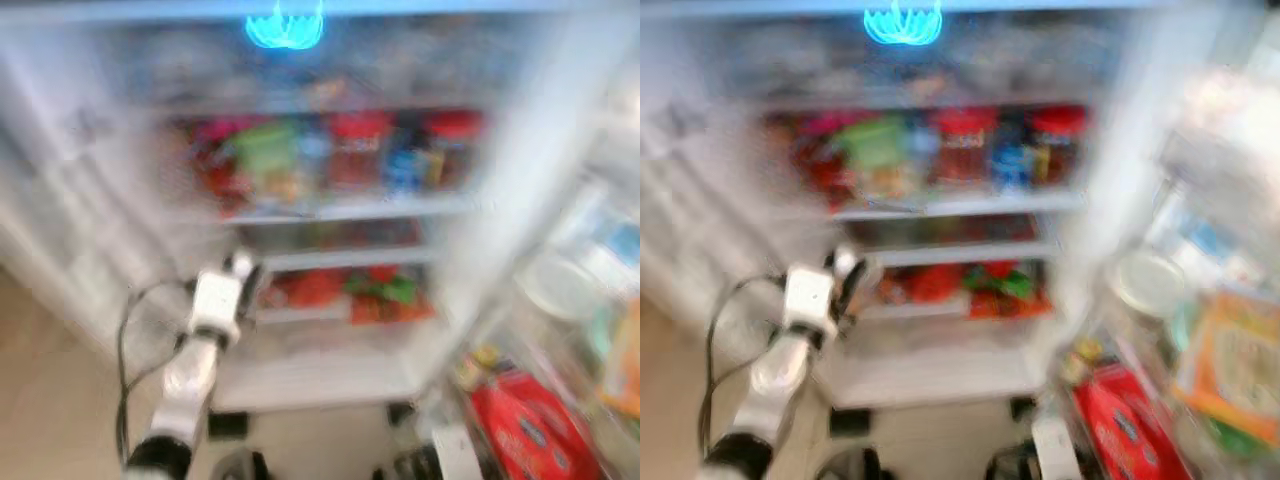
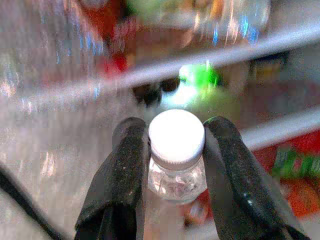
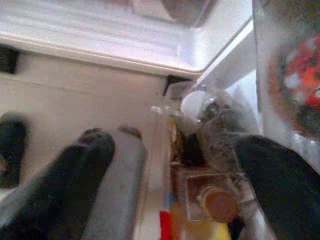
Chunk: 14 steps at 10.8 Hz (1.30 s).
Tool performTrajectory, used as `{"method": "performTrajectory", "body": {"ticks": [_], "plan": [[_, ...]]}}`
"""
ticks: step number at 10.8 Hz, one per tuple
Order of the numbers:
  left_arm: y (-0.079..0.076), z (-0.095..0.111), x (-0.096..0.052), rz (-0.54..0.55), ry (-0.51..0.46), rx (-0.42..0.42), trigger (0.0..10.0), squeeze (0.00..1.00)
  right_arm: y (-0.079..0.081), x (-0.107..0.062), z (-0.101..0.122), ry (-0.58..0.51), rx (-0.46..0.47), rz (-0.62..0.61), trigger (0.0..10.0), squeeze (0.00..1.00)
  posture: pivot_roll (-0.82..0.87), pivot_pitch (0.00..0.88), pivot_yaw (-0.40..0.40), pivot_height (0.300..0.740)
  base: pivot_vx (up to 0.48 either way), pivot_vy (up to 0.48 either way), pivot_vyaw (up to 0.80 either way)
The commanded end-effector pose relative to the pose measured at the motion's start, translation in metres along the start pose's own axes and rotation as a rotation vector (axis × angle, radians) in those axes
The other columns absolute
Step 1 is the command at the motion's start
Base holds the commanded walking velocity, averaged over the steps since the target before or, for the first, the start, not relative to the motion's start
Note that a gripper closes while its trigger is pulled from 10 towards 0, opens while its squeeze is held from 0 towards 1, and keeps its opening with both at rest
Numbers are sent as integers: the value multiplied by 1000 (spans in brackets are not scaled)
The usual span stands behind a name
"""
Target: Restocking fridge
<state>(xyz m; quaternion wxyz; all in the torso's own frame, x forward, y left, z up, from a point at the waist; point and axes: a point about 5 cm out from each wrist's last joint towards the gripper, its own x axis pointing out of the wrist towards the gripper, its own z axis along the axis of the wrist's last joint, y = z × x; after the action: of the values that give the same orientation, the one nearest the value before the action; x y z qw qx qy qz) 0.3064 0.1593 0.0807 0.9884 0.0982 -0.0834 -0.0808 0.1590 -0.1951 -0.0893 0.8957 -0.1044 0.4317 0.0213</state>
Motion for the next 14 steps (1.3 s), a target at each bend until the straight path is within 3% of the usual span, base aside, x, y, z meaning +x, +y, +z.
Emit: {"method": "performTrajectory", "body": {"ticks": [1,4,9,14], "plan": [[1,1,4,-3,-1,13,10000,0,4,-5,-18,72,10,6,10000,0,-114,82,12,655,0,0,0],[4,2,11,31,-2,-31,10000,0,5,-5,-19,74,5,14,10000,0,-113,84,10,655,0,0,0],[1,8,20,21,-29,-30,10000,0,6,-5,-20,80,1,23,10000,0,-115,85,9,655,0,0,0],[-1,7,19,13,-33,-32,10000,0,6,-5,-21,87,-1,23,10000,0,-112,81,12,655,251,0,0]]}}
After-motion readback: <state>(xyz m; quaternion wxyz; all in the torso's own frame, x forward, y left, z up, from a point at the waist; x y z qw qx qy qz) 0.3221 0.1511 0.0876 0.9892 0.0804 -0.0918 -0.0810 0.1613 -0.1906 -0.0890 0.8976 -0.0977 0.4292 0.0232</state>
